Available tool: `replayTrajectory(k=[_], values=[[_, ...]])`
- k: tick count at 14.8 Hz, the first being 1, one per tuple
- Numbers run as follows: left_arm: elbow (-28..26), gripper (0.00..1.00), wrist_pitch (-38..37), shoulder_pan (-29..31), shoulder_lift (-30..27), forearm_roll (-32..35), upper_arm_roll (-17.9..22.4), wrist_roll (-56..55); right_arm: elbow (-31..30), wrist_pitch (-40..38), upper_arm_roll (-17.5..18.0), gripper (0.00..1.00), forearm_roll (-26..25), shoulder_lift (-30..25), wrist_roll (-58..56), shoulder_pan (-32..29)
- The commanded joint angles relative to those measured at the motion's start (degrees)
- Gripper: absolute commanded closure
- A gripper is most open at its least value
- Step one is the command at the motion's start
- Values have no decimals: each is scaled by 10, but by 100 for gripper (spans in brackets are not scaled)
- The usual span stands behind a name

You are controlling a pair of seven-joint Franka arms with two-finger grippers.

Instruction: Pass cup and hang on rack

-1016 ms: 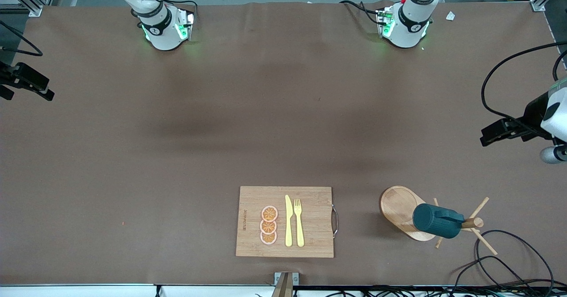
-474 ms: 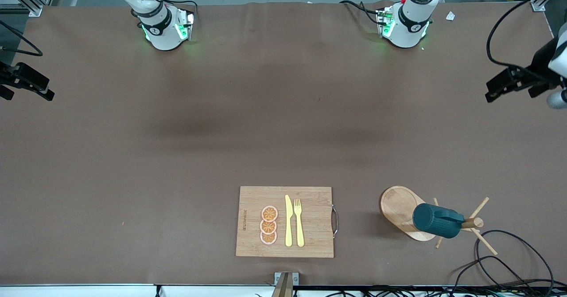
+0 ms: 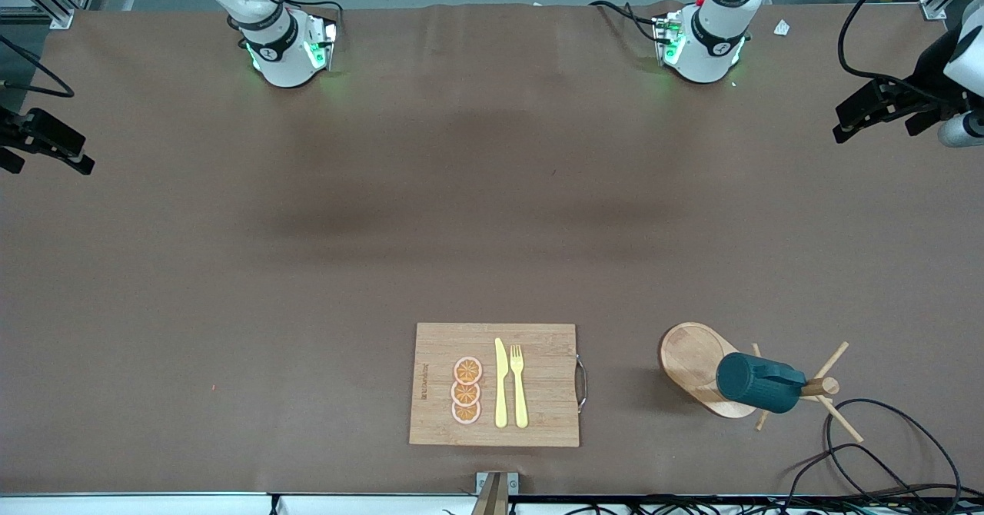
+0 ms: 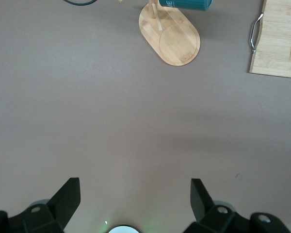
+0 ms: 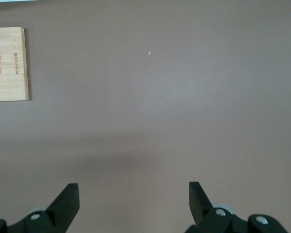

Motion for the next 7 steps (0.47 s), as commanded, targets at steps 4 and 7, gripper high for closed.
replayTrajectory(k=[4, 7], values=[[-15, 0, 15, -2, -4, -5, -2, 8, -6, 0, 3, 0, -6, -7, -3, -2], [-17, 0, 14, 1, -7, -6, -2, 9, -6, 0, 3, 0, -6, -7, -3, -2]])
